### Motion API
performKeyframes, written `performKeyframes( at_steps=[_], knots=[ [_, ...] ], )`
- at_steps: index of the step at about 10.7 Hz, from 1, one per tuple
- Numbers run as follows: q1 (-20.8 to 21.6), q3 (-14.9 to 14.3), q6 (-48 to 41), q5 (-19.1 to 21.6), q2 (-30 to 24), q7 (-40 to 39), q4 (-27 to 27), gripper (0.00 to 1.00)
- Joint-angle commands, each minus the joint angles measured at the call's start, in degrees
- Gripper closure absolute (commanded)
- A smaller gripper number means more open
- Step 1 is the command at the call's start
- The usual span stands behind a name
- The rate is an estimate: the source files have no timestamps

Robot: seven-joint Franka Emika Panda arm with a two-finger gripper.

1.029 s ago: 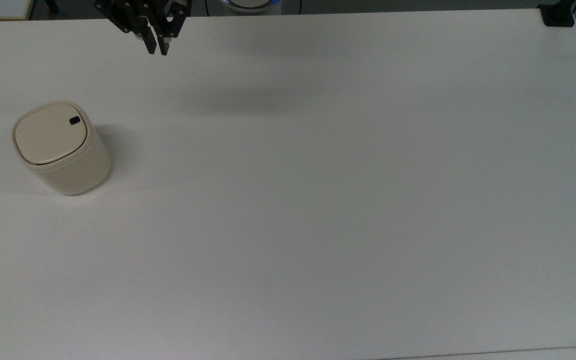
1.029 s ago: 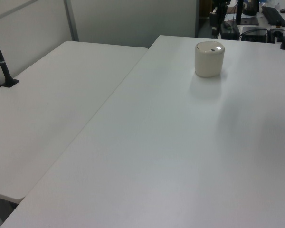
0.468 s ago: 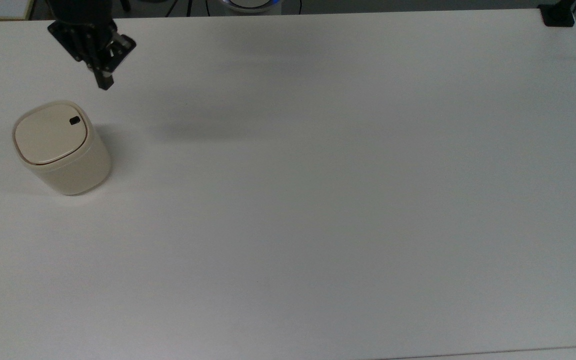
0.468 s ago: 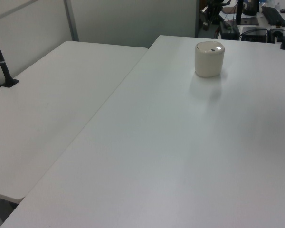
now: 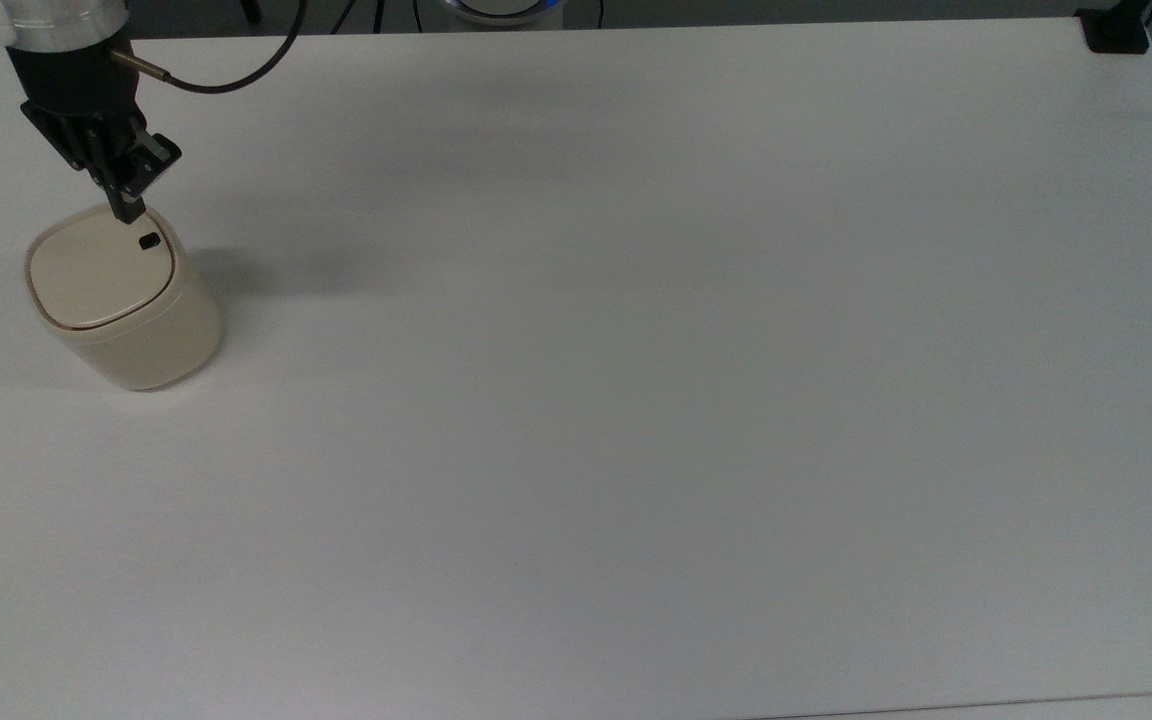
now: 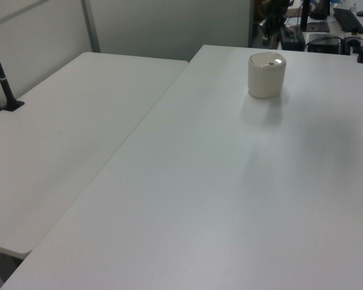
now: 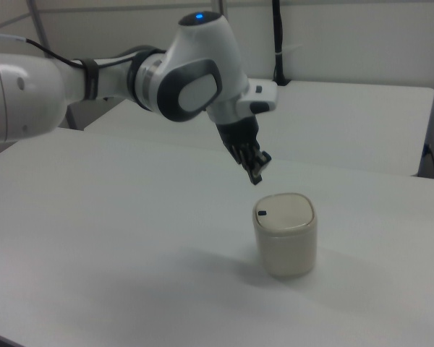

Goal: Open the trash bin
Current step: 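Lower the gripper onto the bin lid edge and grip it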

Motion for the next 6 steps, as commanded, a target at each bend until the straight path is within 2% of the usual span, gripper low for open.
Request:
performKeyframes(
  at_steps=[1, 6],
  knots=[
    [-0.90, -0.92, 1.52, 1.20, 1.69, -3.34, -1.96, 1.00],
    [-1.00, -0.92, 4.68, 1.47, 5.30, -3.78, -2.04, 1.00]
  ],
)
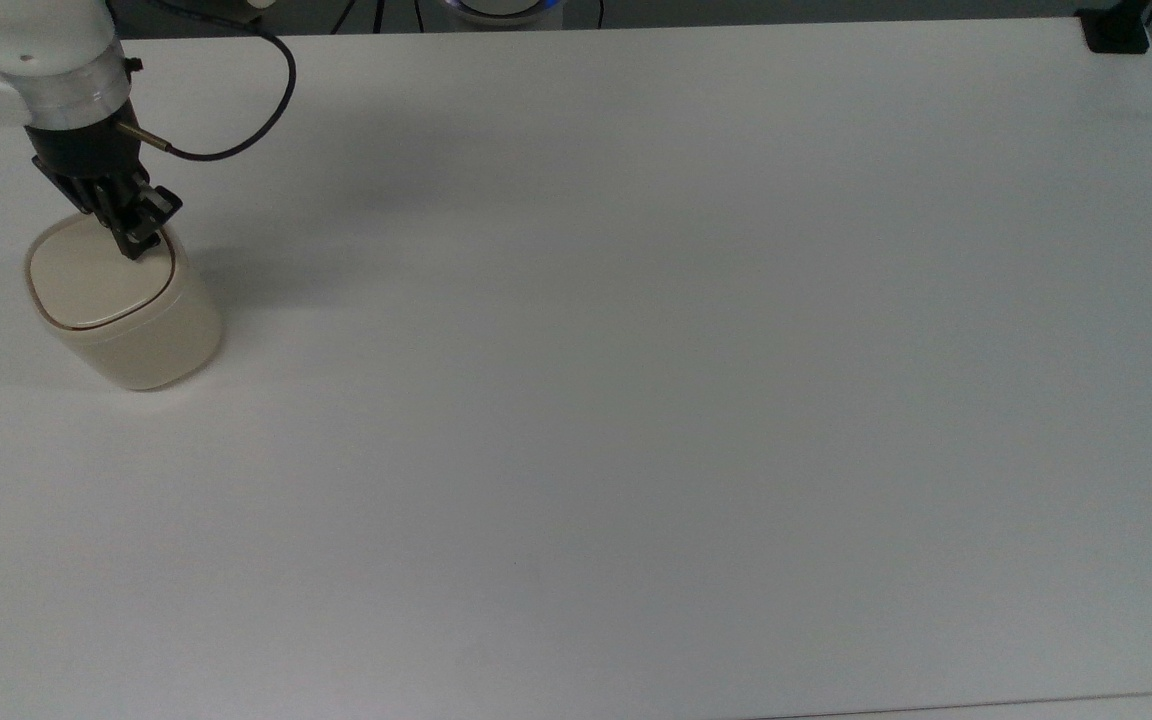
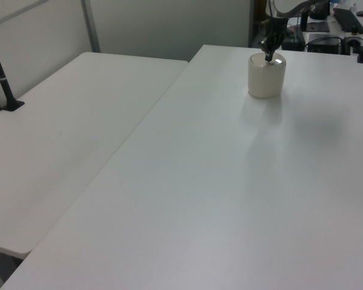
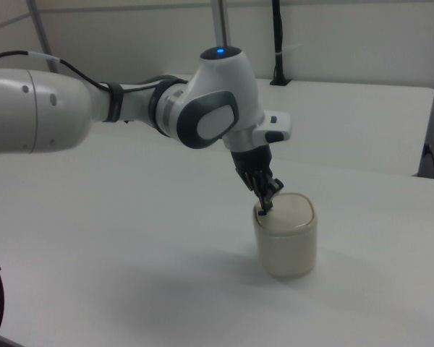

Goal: Open the trash bin
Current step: 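Lower the gripper onto the bin lid edge and grip it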

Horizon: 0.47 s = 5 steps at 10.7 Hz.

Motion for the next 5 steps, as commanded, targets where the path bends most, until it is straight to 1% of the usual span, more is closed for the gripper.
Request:
performKeyframes(
  at_steps=[1, 4, 5],
  knots=[
    [0.24, -0.37, 1.61, 1.36, 0.69, -1.92, -1.01, 1.00],
    [0.24, -0.37, 1.53, 1.36, 0.52, -1.84, -1.45, 1.00],
    [0.24, -0.37, 1.18, 1.45, -0.61, -1.57, -1.01, 1.00]
  ],
)
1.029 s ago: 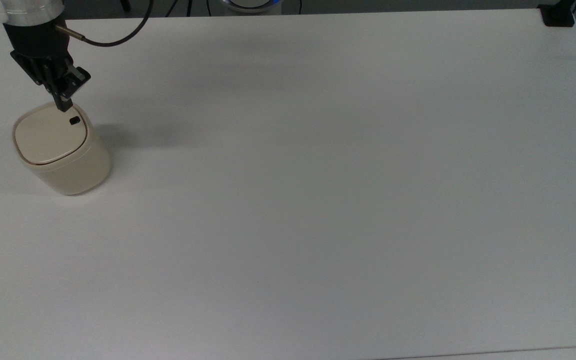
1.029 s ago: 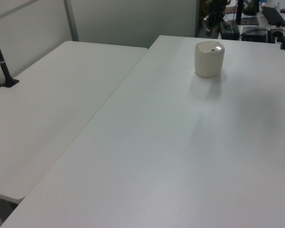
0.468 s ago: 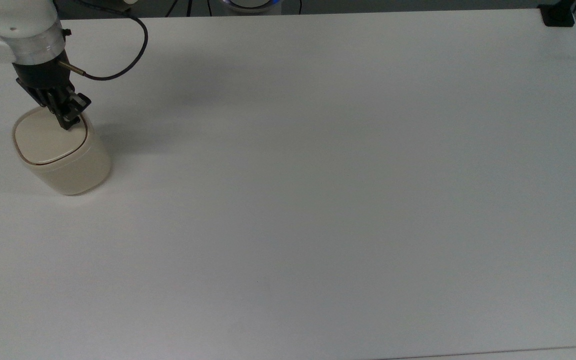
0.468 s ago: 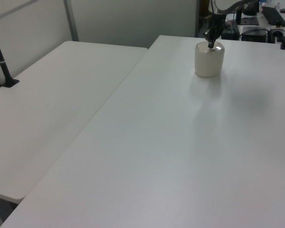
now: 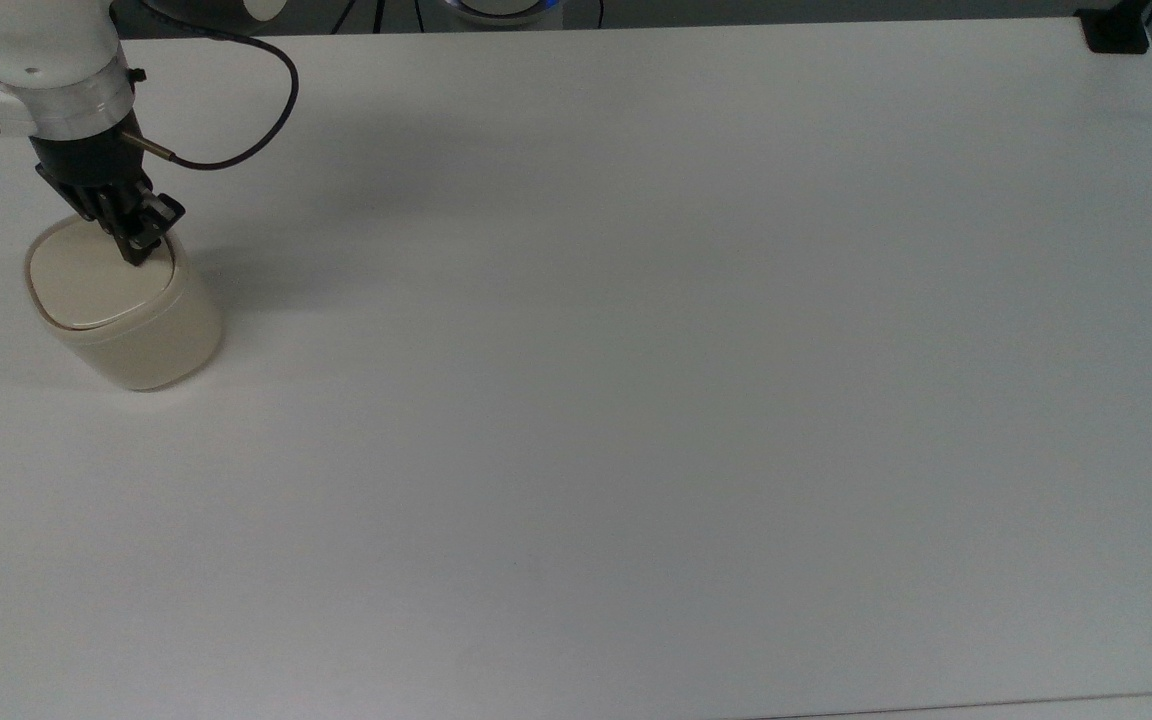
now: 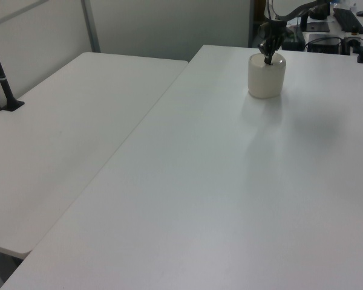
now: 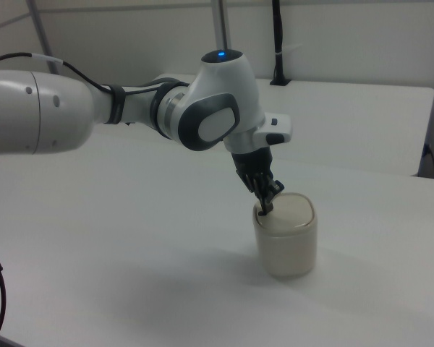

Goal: Open the trash bin
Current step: 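Lower the gripper onto the bin lid edge and grip it, then lift the gripper upward to swing the lid open, then release the lid and raise the gripper away from the bin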

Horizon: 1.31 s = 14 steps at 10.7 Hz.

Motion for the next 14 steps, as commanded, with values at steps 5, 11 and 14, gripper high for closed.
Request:
performKeyframes(
  at_steps=[5, 11, 14],
  knots=[
    [7.58, 1.03, -7.41, -0.13, -10.24, 1.92, -0.86, 1.00],
    [9.27, 13.94, -19.20, -3.74, -15.43, 1.93, -0.51, 0.00],
    [10.68, 14.30, -21.57, -3.74, -15.43, 1.58, -0.69, 0.00]
  ],
)
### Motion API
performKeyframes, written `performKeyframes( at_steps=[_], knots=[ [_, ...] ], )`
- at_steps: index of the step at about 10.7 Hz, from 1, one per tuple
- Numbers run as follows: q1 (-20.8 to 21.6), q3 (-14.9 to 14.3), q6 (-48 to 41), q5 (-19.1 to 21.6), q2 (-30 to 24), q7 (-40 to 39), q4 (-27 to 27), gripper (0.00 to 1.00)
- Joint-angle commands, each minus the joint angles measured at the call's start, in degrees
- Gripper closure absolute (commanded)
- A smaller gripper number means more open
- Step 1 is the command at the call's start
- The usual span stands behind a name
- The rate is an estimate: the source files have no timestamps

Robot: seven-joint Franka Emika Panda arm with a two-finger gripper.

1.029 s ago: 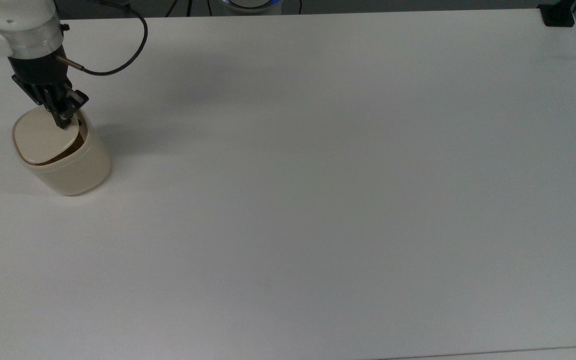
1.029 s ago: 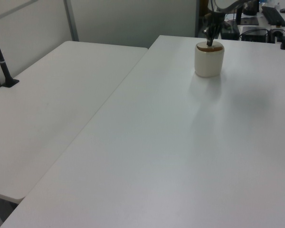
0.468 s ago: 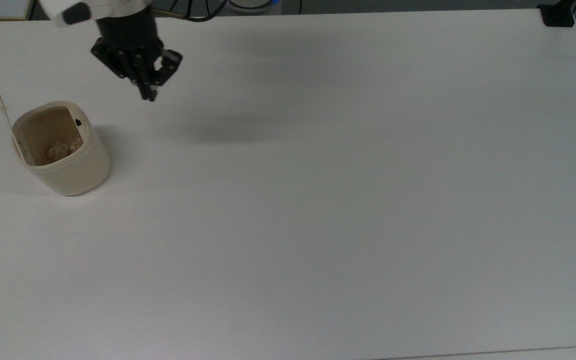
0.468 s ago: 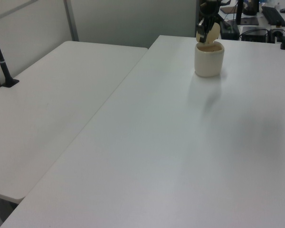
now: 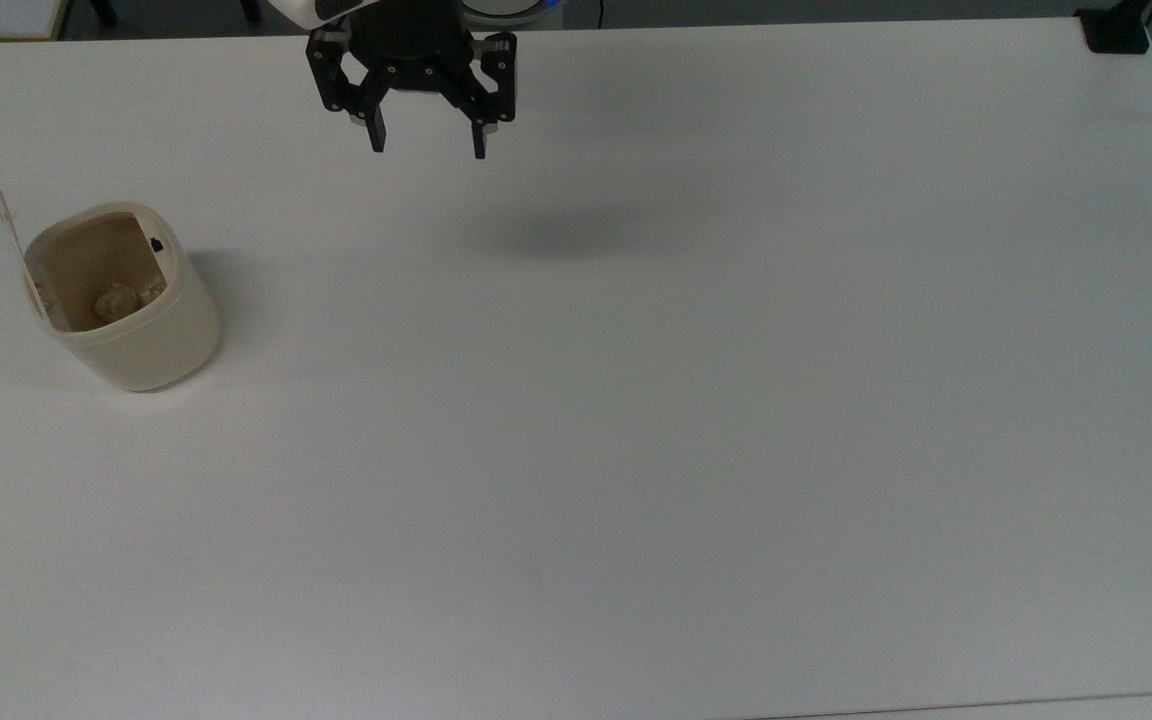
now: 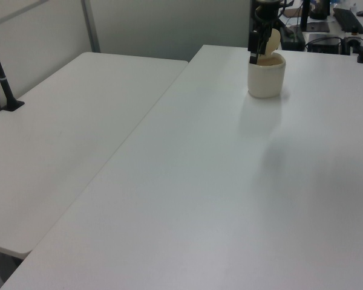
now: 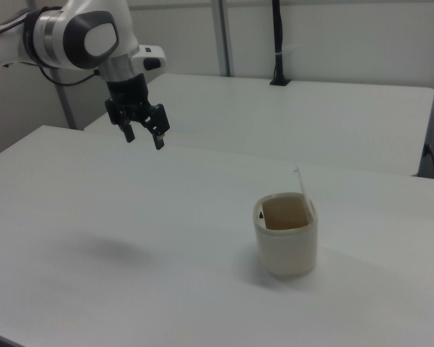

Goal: Open the trash bin
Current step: 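Release the lid and raise the gripper away from the bin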

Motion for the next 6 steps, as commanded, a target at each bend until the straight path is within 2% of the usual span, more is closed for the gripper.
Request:
performKeyframes(
  at_steps=[1, 6],
  knots=[
    [0.64, -0.13, -4.15, -0.89, -1.58, 0.20, -1.32, 0.00],
    [0.55, -0.40, -5.84, -1.06, -1.85, 0.47, -1.14, 0.00]
  ],
)
